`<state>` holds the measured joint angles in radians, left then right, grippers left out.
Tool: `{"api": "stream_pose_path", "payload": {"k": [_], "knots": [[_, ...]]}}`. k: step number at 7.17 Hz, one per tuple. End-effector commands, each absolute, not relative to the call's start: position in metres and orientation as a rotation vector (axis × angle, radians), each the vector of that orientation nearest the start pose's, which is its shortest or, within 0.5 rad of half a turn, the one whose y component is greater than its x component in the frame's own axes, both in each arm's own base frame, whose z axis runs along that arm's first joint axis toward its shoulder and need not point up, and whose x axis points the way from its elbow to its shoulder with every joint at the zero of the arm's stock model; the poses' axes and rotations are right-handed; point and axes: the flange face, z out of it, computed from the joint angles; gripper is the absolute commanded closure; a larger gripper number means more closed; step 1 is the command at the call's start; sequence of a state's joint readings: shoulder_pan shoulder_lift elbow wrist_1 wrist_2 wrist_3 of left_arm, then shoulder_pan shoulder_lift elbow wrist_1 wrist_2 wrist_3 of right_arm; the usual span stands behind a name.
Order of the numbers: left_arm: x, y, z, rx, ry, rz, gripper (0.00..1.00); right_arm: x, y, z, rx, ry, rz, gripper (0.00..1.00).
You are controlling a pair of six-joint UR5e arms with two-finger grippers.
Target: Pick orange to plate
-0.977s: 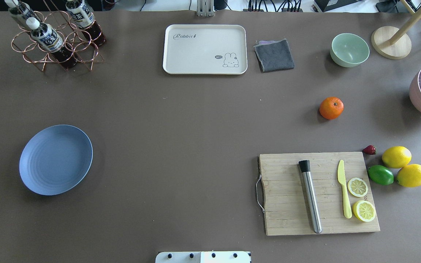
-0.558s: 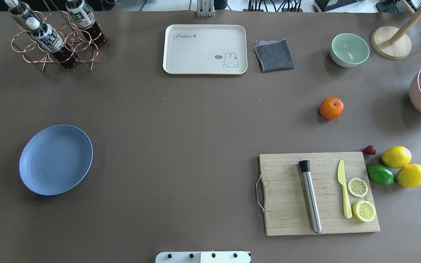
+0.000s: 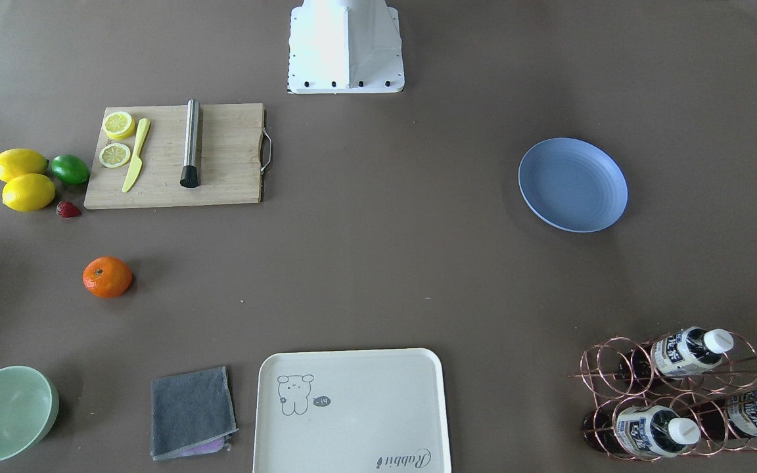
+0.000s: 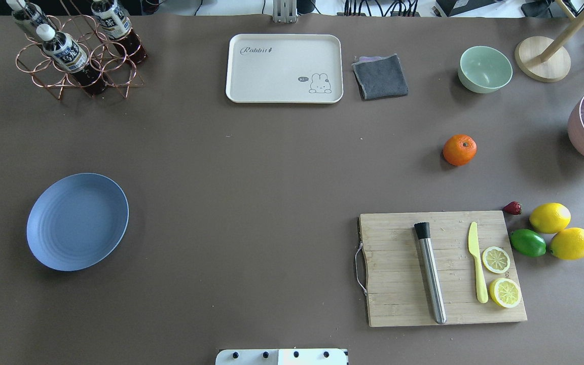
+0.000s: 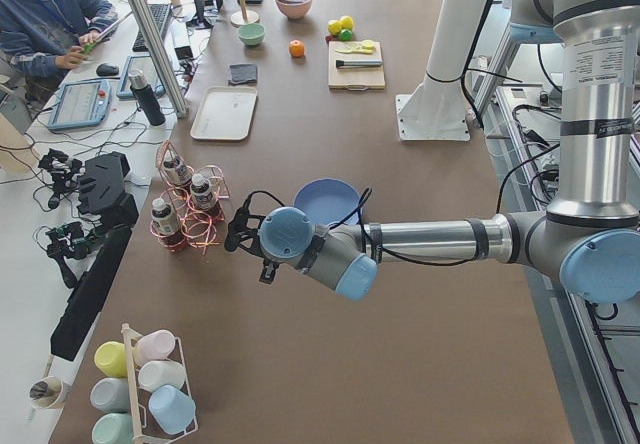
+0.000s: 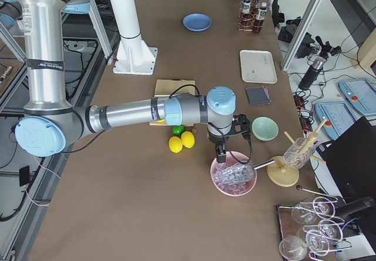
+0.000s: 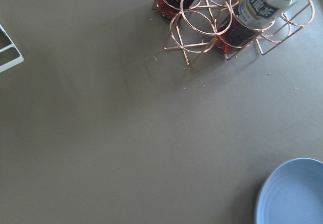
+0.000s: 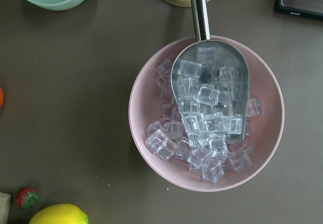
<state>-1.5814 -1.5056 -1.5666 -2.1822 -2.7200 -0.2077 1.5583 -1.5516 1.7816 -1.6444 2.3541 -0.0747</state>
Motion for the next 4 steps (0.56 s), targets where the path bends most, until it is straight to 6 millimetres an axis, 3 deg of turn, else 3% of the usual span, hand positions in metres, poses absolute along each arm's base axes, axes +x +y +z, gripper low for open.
{"api": "stream_pose_path", "payload": {"k": [1, 2, 3, 4], "knots": [[-0.019, -0.524, 0.533, 0.367, 1.189, 0.066, 0.02, 0.053, -0.529, 0.494, 0.257, -0.783, -0.147, 0.00], [0.004, -0.518, 0.537, 0.396, 1.166, 0.092, 0.01, 0.012, -0.533, 0.488, 0.216, -0.801, -0.170, 0.00], [0.057, -0.520, 0.543, 0.392, 1.110, 0.115, 0.01, -0.030, -0.542, 0.469, 0.179, -0.810, -0.160, 0.00], [0.115, -0.522, 0.546, 0.369, 1.025, 0.067, 0.02, -0.066, -0.539, 0.460, 0.161, -0.739, -0.130, 0.00]]}}
